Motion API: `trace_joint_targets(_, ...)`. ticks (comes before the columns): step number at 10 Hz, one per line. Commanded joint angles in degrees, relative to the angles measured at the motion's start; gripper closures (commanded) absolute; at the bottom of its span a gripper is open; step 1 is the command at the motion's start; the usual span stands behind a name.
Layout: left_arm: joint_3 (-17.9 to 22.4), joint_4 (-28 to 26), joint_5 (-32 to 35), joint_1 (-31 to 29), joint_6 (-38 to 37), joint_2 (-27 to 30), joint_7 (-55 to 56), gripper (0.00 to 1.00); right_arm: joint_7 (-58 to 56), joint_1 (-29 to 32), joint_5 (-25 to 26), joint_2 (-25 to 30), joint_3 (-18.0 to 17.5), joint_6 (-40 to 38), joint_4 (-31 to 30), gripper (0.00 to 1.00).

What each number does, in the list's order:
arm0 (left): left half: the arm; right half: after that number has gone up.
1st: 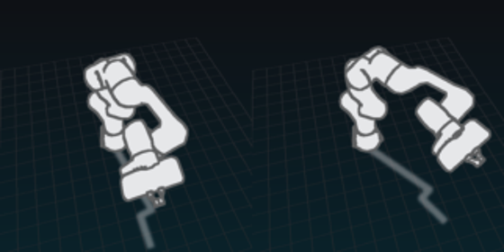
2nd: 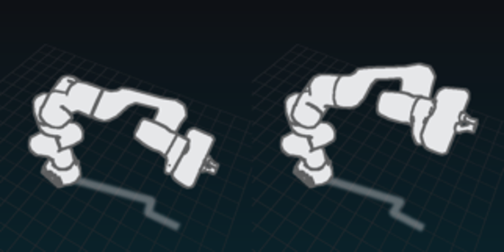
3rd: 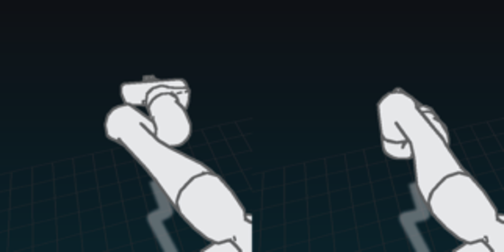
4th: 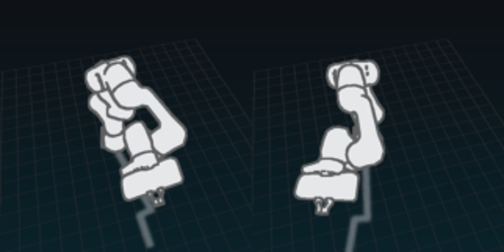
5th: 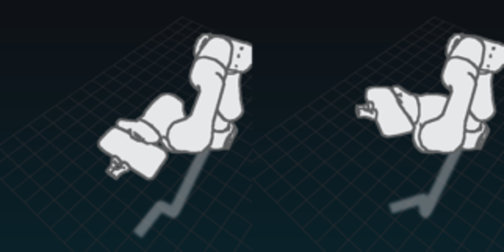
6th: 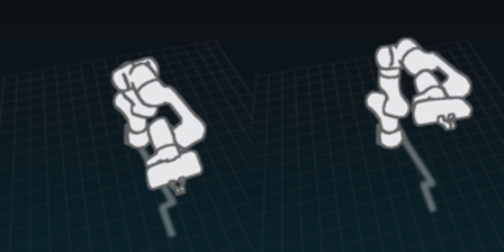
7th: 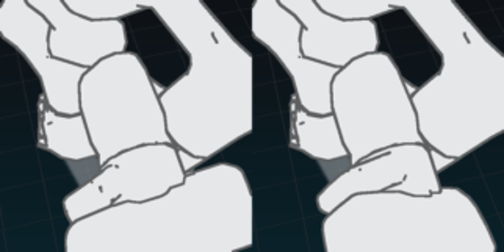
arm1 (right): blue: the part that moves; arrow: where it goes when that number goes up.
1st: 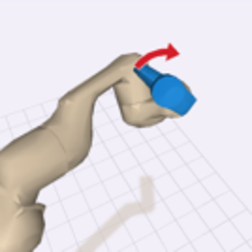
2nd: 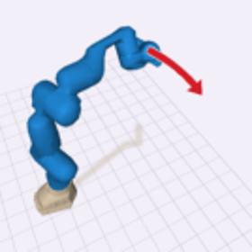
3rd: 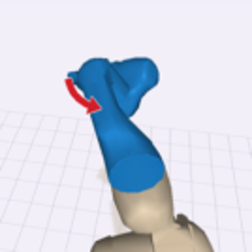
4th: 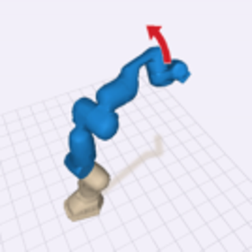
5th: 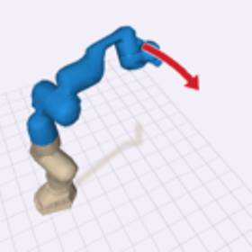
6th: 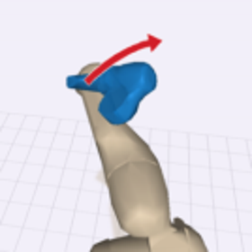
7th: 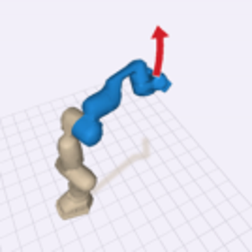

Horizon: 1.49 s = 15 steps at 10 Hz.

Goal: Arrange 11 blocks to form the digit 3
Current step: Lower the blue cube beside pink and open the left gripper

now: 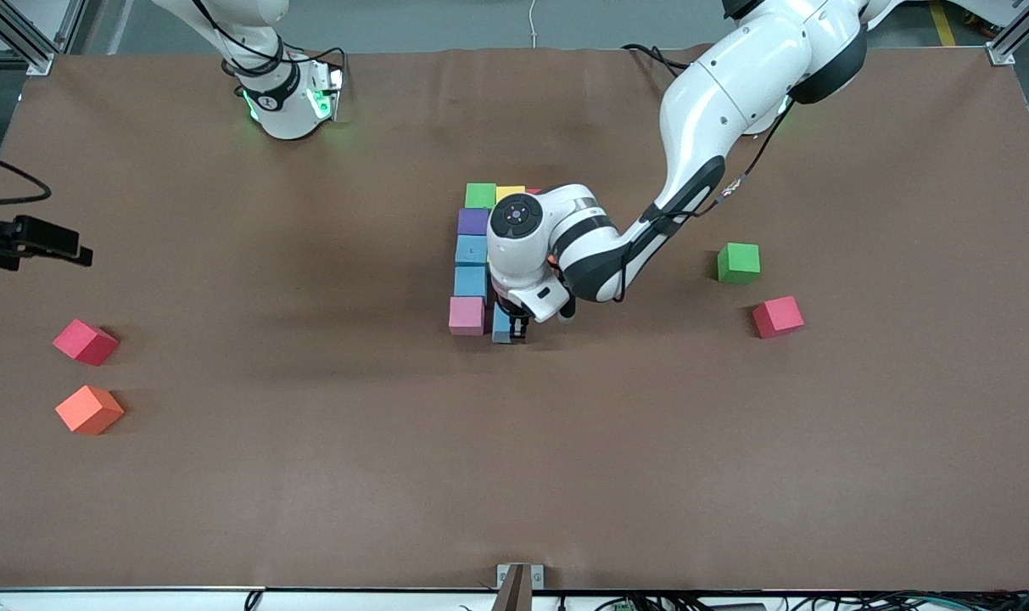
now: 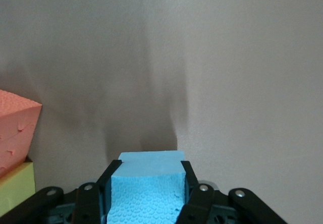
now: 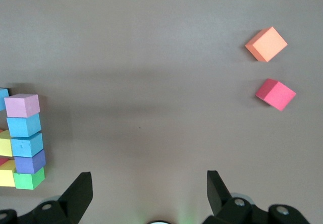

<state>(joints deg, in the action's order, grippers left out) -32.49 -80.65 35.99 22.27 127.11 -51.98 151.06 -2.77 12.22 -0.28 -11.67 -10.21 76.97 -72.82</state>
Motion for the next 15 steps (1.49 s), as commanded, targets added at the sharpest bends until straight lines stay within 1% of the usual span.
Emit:
trace_joint_targets(1, 0.8, 1.6, -0.8, 1.3, 0.4, -1.5, -0.9, 0.75, -0.4, -8.7, 0.7, 10.1, 10.5, 2.9, -11.4, 0.00)
trace_joint_targets(2, 0.8, 1.6, -0.8, 1.4, 0.5, -1.6, -0.9, 0.75, -0.6, -9.5, 0.7, 11.8, 11.3, 2.9, -13.2, 0.00)
trace_joint_targets(3, 0.8, 1.6, -0.9, 1.4, 0.5, -1.7, -0.9, 0.75, -1.5, -9.6, 0.6, 14.1, 11.3, 3.2, -16.3, 0.00)
trace_joint_targets(4, 0.8, 1.6, -0.9, 1.6, 0.5, -1.9, -0.9, 0.75, -1.7, -9.7, 0.6, 16.4, 11.2, 5.6, -19.1, 0.00)
trace_joint_targets(8, 0.8, 1.6, -0.9, 2.1, 0.5, -2.0, -0.8, 0.75, -1.7, -10.2, 0.7, 16.0, 11.1, 7.7, -18.5, 0.00)
trace_joint_targets(11, 0.9, 1.6, -0.8, 2.4, 2.1, -2.1, -0.3, 0.75, -1.7, -10.4, 0.7, 15.9, 11.1, 7.6, -17.2, 0.00)
trace_joint_targets(12, 1.8, 1.6, -0.9, 2.4, 3.0, -2.0, -0.2, 0.75, -1.2, -10.6, 0.8, 15.8, 11.1, 7.1, -15.5, 0.00)
trace_joint_targets(13, 1.8, 1.6, -0.9, 2.5, 3.1, -2.1, -0.2, 0.75, -1.5, -10.2, 0.6, 15.6, 11.3, 6.5, -14.6, 0.00)
trace_joint_targets(15, 1.8, 1.6, -0.9, 2.4, 3.2, -2.4, -0.2, 0.74, -0.8, -10.9, 1.1, 15.4, 11.1, 6.5, -14.3, 0.00)
